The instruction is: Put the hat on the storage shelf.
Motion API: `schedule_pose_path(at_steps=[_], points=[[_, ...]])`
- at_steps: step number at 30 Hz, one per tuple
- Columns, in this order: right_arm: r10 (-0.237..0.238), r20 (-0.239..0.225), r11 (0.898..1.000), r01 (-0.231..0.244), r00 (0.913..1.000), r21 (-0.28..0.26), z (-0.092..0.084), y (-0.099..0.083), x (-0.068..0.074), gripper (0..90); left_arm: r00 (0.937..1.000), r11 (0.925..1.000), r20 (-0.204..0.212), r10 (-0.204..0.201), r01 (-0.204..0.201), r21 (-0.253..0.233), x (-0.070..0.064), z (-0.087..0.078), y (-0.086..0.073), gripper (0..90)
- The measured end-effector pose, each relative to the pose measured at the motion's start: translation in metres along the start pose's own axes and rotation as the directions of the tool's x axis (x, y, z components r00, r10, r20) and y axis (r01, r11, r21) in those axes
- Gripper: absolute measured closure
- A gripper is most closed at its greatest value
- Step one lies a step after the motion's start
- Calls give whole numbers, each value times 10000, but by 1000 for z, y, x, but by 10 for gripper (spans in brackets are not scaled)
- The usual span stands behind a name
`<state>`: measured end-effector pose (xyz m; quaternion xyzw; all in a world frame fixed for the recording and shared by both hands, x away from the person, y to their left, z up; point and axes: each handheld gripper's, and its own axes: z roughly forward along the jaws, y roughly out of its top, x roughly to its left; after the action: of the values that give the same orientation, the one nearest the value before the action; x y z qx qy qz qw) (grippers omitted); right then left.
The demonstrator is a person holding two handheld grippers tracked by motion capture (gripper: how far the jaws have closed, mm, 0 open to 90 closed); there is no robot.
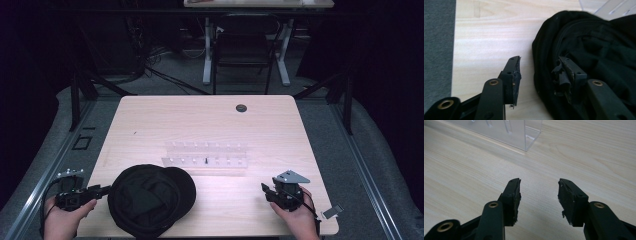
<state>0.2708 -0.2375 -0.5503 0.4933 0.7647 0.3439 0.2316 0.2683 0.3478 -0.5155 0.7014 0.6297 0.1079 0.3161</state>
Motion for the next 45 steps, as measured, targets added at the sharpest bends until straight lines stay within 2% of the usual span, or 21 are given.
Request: schedule_pose_path(at_steps=[2,4,5,7,11,12,14,15,17,18,19,21,26,35,38,44,45], points=[[69,-32,10000,-69,10000,-29,0,0,0,518,9999,9996,150,-59,55,276,2,0,-1,569],[113,-78,9999,-113,9999,-5,1,-1,0,518,9992,9984,267,-284,271,495,2,2,-2,596],[123,-95,9999,-123,9999,-3,1,-1,0,518,9992,9984,267,-284,271,495,2,2,-2,603],[97,-94,10000,-97,9999,4,1,-1,0,518,9991,9951,284,-330,301,947,2,3,-2,623],[156,-139,9998,-157,9998,-74,1,-1,1,518,9990,9929,252,-358,327,1140,3,5,1,633],[160,-127,9998,-161,9998,-66,1,-1,1,515,9977,9903,354,-579,529,1287,5,5,3,634],[173,-112,9998,-173,9998,-73,1,-1,1,514,9966,9862,461,-687,609,1539,8,4,5,634],[165,-45,9998,-166,9999,-62,0,-1,1,514,9956,9872,497,-797,719,1421,9,6,5,634],[178,-27,9998,-178,9998,-45,0,-1,1,512,9945,9855,594,-860,762,1514,10,6,5,633],[225,-17,9997,-225,9997,-29,0,-1,1,511,9901,9794,767,-1172,1024,1738,11,7,5,633],[295,-62,9996,-295,9995,-1,0,-1,0,511,9876,9771,853,-1321,1152,1789,12,8,5,633],[310,-78,9995,-310,9995,48,0,-1,0,511,9856,9731,903,-1428,1232,1947,12,8,4,633],[365,-211,9993,-362,9991,115,0,-1,0,517,9853,9724,871,-1469,1277,1955,11,11,3,633],[378,-269,9992,-374,9989,158,1,-1,1,523,9822,9665,957,-1616,1379,2165,10,17,0,638],[454,-259,9989,-450,9986,127,0,-1,0,529,9837,9647,933,-1535,1288,2299,10,19,0,647],[507,-272,9987,-506,9983,20,0,0,0,533,9829,9591,884,-1615,1352,2488,11,22,3,645],[499,-283,9988,-499,9984,9,0,0,0,534,9826,9553,901,-1621,1334,2638,12,22,4,643]])
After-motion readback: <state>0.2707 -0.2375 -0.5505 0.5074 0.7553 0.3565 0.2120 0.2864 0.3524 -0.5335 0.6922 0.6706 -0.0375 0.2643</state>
